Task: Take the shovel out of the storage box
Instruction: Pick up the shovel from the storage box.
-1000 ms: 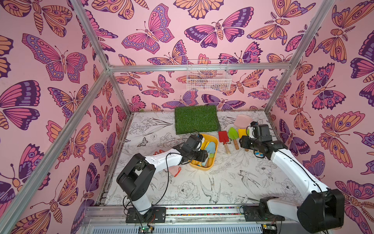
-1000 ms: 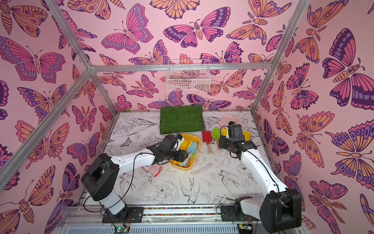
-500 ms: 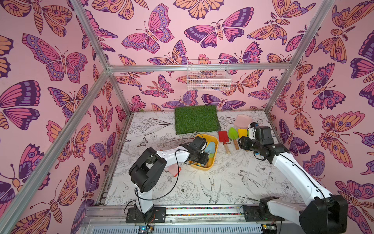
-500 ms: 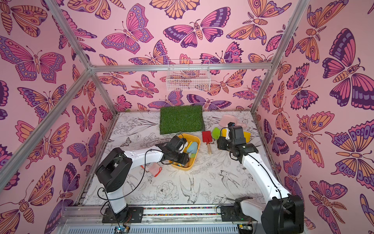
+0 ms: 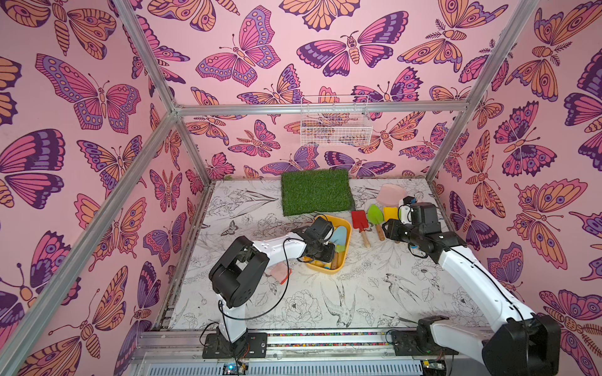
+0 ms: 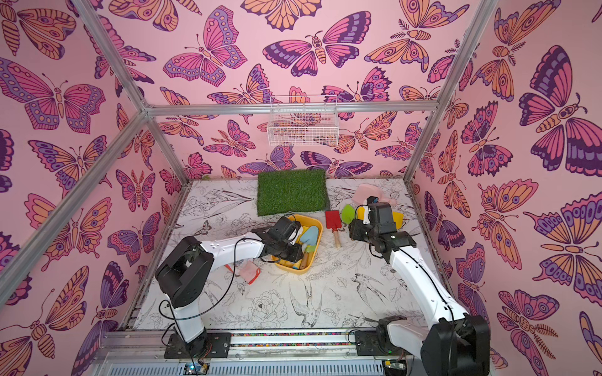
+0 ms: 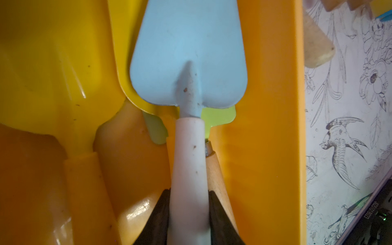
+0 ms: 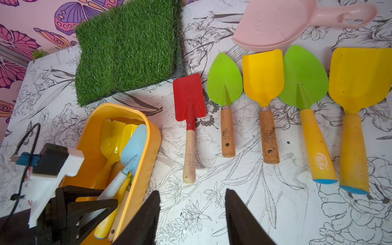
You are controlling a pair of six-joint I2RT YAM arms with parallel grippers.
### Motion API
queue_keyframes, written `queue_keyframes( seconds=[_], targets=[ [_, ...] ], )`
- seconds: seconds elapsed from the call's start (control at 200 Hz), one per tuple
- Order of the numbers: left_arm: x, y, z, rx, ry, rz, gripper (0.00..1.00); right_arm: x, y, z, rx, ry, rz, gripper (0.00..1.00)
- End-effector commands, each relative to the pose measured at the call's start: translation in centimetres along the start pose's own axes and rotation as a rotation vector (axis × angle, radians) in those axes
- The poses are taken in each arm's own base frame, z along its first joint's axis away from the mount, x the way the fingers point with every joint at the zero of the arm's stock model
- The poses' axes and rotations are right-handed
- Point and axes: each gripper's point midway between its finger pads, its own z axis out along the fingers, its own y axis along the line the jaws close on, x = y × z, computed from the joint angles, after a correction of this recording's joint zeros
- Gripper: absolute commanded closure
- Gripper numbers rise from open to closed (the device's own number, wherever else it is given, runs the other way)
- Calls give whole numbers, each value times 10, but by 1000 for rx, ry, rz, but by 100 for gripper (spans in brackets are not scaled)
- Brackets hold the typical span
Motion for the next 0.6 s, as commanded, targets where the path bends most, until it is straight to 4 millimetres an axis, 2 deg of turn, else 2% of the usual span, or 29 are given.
queue_keyframes(
  seconds=[0.0,0.15,0.371,0.596],
  targets=[
    [-23,-19,-29,53,-79,14,98,0,6,-7,-25,-13,4,47],
    [-30,-24,-42,72,-122,26,99,1,5,-13,-22,-22,9,47],
    [-32,-24,-51,88,-150,31,100,1,6,-24,-28,-43,18,47],
    [-41,-32,-81,119,-271,60,100,4,14,-39,-76,-52,59,47]
  ],
)
